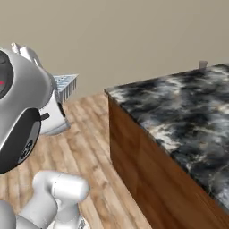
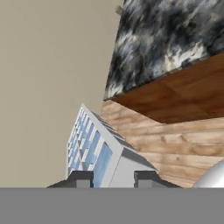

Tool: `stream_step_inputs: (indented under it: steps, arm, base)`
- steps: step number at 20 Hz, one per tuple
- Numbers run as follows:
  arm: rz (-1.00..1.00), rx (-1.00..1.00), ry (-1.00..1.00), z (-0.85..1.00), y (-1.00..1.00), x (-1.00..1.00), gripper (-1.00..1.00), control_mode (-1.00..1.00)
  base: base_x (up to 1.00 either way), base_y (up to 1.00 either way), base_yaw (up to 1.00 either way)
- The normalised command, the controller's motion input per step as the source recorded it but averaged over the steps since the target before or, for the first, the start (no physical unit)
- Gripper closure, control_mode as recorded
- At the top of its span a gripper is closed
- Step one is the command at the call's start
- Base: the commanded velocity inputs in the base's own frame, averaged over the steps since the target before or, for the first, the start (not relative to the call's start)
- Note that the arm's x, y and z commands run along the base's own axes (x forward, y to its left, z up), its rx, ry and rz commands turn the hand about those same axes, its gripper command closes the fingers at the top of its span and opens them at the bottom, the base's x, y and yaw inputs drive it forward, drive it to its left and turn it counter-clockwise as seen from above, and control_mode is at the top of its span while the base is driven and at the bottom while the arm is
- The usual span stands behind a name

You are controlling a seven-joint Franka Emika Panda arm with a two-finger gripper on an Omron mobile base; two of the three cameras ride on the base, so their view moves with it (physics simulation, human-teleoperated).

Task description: Open the freezer door, pick up the ice cube tray from the freezer, and place it on the dining counter.

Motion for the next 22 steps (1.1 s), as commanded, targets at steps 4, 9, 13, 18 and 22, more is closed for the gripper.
stream_step_inputs:
  steps: [4, 9, 13, 18, 22]
  arm:
    - [0.00, 0.00, 0.00, 0.00, 0.00, 0.00, 1.00, 1.00]
    - [0.00, 0.00, 0.00, 0.00, 0.00, 0.00, 1.00, 1.00]
    - [0.00, 0.00, 0.00, 0.00, 0.00, 0.00, 1.00, 1.00]
    - [0.00, 0.00, 0.00, 0.00, 0.00, 0.00, 1.00, 1.00]
    - [0.00, 0.00, 0.00, 0.00, 0.00, 0.00, 1.00, 1.00]
  base:
    - [0.22, 0.17, -0.86]
    - [0.20, 0.25, -0.88]
    - [0.26, 0.39, -0.87]
    - [0.54, 0.63, -0.73]
    - [0.51, 0.86, -0.26]
